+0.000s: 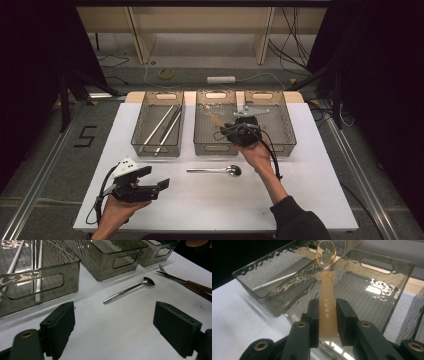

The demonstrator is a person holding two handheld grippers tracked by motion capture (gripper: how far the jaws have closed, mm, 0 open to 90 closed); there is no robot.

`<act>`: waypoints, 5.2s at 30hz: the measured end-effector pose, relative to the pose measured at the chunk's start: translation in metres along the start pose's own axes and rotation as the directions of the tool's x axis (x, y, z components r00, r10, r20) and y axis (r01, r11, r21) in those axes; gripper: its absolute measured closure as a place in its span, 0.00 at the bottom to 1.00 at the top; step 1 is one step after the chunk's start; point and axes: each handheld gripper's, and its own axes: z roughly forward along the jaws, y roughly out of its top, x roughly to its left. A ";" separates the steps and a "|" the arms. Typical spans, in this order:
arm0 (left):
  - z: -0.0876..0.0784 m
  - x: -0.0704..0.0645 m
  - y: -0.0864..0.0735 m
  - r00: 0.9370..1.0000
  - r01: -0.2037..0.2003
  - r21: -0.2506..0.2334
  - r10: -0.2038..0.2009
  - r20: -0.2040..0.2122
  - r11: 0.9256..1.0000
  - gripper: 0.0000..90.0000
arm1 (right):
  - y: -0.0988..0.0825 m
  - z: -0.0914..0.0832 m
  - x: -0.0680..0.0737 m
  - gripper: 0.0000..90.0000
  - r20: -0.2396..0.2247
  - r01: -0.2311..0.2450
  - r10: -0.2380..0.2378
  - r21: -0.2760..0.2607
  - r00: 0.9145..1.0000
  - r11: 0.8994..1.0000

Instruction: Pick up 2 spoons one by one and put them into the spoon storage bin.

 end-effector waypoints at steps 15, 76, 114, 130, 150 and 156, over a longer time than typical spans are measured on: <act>0.000 0.000 0.000 1.000 -0.005 -0.002 0.005 0.000 1.000 0.19 | 0.014 0.035 -0.007 0.83 0.039 -0.075 0.073 0.048 0.997 0.996; 0.036 -0.001 0.021 0.998 -0.049 0.076 0.045 0.053 0.996 0.19 | -0.096 -0.089 -0.011 0.39 -0.111 0.010 -0.009 0.012 0.994 1.000; 0.118 -0.017 0.069 0.947 -0.317 0.322 0.277 0.165 0.892 0.26 | -0.126 -0.115 -0.004 0.37 -0.134 -0.017 0.015 -0.013 0.991 1.000; 0.140 -0.022 0.075 0.926 -0.375 0.418 0.311 0.215 0.827 0.37 | -0.126 -0.115 -0.006 0.37 -0.131 -0.019 0.017 -0.014 0.991 1.000; 0.169 -0.030 0.065 0.885 -0.465 0.488 0.371 0.281 0.739 0.59 | -0.126 -0.113 -0.007 0.36 -0.139 -0.023 0.021 -0.013 0.990 1.000; 0.174 -0.030 0.061 0.877 -0.481 0.493 0.383 0.292 0.725 0.67 | -0.126 -0.113 -0.007 0.36 -0.138 -0.022 0.021 -0.007 0.990 1.000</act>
